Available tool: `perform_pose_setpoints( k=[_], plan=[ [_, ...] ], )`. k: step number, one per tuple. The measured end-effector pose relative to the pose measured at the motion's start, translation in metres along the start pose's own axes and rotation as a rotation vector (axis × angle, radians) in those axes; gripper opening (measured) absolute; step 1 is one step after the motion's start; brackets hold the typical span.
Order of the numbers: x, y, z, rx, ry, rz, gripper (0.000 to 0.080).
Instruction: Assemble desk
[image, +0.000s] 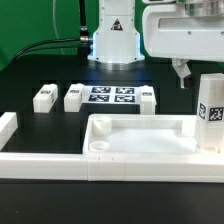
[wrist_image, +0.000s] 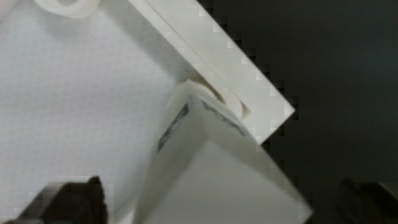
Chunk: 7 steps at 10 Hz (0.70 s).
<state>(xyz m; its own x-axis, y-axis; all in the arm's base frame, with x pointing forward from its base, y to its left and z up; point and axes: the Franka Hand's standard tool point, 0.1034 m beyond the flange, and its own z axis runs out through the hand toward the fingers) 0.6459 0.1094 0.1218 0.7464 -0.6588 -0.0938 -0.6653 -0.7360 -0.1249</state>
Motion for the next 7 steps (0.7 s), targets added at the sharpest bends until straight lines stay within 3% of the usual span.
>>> perform_pose_setpoints(
  k=[7],
  plan=[
    [-0.0022,0.0002,0.0045,-0.005,0.019,-0.592,0.0649]
  ],
)
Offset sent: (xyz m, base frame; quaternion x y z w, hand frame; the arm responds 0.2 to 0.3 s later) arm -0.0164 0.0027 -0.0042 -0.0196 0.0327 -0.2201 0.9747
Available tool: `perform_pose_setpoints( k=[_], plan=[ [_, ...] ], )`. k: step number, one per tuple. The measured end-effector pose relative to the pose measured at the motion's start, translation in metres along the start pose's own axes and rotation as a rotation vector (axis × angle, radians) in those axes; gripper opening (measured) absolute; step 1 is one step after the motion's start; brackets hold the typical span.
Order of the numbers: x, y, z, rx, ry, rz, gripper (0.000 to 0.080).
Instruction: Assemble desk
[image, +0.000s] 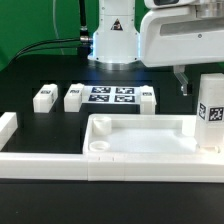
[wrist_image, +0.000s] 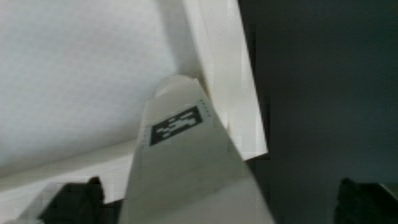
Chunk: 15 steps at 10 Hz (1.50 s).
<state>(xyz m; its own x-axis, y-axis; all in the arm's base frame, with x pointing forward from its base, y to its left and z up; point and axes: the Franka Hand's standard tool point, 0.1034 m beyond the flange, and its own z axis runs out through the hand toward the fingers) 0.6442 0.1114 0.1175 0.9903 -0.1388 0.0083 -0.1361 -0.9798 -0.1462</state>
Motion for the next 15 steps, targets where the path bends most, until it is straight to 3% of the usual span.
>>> perform_pose_setpoints(
  k=[3,5,10,15],
  plan=[
    [0.002,0.003,-0.002,-0.01,0.004,-0.182,0.0622],
    [0.002,0.004,-0.001,-0.013,0.003,-0.167,0.0289],
    [0.002,0.006,-0.001,-0.01,0.003,-0.112,0.0291],
    [0.004,0.013,0.0,0.01,0.018,0.511,0.0291]
  ],
)
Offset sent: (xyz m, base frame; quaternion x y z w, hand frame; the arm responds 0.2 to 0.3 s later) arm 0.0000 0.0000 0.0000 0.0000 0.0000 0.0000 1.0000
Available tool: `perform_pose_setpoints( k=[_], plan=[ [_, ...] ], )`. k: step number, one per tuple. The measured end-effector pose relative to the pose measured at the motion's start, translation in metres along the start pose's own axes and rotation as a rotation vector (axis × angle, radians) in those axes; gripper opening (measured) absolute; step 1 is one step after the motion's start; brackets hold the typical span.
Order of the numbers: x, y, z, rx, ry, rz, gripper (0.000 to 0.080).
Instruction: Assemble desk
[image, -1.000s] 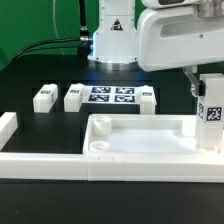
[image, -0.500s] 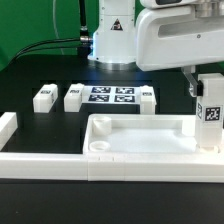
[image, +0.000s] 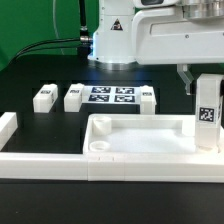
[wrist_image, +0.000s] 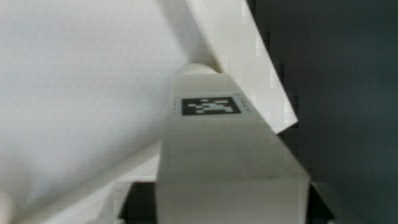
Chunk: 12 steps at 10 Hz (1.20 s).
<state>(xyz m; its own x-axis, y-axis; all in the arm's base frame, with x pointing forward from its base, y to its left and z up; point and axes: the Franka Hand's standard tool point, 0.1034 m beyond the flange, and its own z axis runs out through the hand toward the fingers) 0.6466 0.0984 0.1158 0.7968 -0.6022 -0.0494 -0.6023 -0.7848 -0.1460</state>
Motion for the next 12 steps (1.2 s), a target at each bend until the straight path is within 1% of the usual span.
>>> perform_pose_setpoints(
  k=[4,6,7,9,10,11,12],
  plan=[
    [-0.0038,0.0007,0.0008,-0.002,0.002,0.443,0.0291],
    [-0.0039,0.0014,0.0013,0.01,-0.007,0.654,0.0291],
    [-0.0055,0.0004,0.0017,0.01,-0.013,0.765,0.0291],
    [-0.0065,-0.0011,0.0019,0.013,-0.02,0.819,0.0291],
    [-0.0067,-0.0011,0.0024,0.013,-0.02,0.785,0.0385],
    [-0.0067,-0.0012,0.0024,0.014,-0.02,0.748,0.0558],
    [-0.0097,-0.0013,0.0014,-0.004,-0.036,0.698,0.0558]
  ],
)
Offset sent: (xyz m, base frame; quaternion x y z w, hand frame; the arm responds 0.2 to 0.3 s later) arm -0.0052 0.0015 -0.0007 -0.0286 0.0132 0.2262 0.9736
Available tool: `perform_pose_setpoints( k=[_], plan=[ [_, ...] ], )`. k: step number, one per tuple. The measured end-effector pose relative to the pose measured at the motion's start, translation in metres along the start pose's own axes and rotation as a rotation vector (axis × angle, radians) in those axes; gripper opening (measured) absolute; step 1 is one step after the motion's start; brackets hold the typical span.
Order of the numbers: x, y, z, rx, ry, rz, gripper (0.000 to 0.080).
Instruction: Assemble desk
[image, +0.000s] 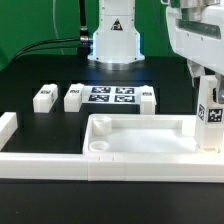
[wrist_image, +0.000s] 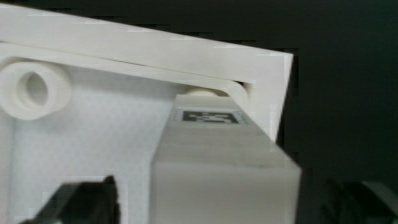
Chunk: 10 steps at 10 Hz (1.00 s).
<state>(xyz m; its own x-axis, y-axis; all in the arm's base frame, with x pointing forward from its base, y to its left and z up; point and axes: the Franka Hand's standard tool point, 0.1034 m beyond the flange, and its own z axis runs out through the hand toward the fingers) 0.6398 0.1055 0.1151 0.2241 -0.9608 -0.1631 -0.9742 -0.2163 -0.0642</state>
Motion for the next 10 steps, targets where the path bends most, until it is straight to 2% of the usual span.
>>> perform_pose_setpoints(
  k=[1,5,8,10],
  plan=[
    [-0.0004,-0.0028,-0.0018,0.003,0.0,-0.074,0.0633],
    [0.0002,-0.0019,-0.0004,0.0,0.001,-0.407,0.0649],
    [0.0022,-0.0059,-0.0036,-0.046,0.033,-0.79,0.0649],
    [-0.0002,-0.0066,-0.0034,-0.05,0.033,-0.95,0.0649]
  ],
)
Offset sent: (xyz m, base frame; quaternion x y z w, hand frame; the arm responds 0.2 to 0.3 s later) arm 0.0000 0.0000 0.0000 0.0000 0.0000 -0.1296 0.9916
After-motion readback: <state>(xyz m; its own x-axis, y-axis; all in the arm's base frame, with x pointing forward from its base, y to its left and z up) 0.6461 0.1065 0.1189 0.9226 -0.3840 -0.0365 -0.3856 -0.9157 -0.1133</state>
